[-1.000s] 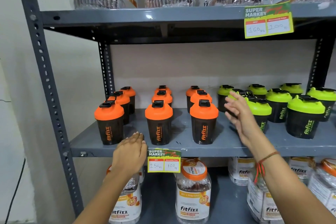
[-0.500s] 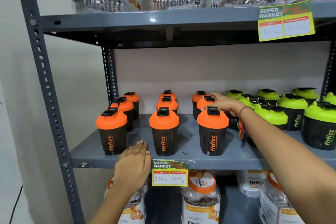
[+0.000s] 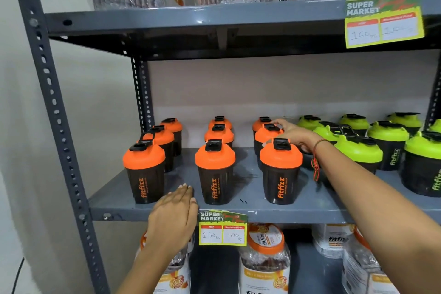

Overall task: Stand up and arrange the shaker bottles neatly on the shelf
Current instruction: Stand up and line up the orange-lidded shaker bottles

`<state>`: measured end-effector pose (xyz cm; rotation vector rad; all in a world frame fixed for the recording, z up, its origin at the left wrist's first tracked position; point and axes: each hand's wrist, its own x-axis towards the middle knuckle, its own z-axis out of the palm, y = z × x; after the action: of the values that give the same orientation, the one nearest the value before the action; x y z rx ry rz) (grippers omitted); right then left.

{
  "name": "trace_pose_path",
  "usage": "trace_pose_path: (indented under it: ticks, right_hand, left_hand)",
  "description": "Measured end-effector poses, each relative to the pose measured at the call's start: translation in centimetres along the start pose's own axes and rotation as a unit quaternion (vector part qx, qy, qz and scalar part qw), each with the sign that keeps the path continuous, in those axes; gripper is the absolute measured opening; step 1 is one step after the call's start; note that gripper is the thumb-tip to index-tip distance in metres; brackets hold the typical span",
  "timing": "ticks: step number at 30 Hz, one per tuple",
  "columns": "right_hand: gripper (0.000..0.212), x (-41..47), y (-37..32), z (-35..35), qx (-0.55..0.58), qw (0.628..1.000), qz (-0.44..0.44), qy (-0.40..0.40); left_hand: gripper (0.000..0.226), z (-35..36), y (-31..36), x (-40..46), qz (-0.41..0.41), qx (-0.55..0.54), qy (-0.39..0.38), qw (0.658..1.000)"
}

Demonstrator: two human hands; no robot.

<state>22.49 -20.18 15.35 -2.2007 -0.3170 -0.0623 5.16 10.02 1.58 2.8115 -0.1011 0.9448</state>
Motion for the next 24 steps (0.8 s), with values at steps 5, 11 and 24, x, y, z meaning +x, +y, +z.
trace_pose_path:
  ticks: [5,11,24]
  right_hand:
    - [0.089,0.2,0.1,-0.2,0.007,1.000,0.009,-0.009]
    - [0.094,-0.9,-0.1,-1.4,0.077,0.995,-0.018,0.063]
    - [0.017,-14.1,-1.9,-6.9,0.131,0.871,-0.294,0.370]
  left_hand:
    - [0.055,-0.1,0.0,0.0,0.000,-0.006,0.013,1.000]
    - [0.056,0.2,-0.2,0.0,0.007,-0.011,0.015,1.000]
    - [0.017,-3.5,11.5,-0.8,-0.084,-0.456,0.394,0.794]
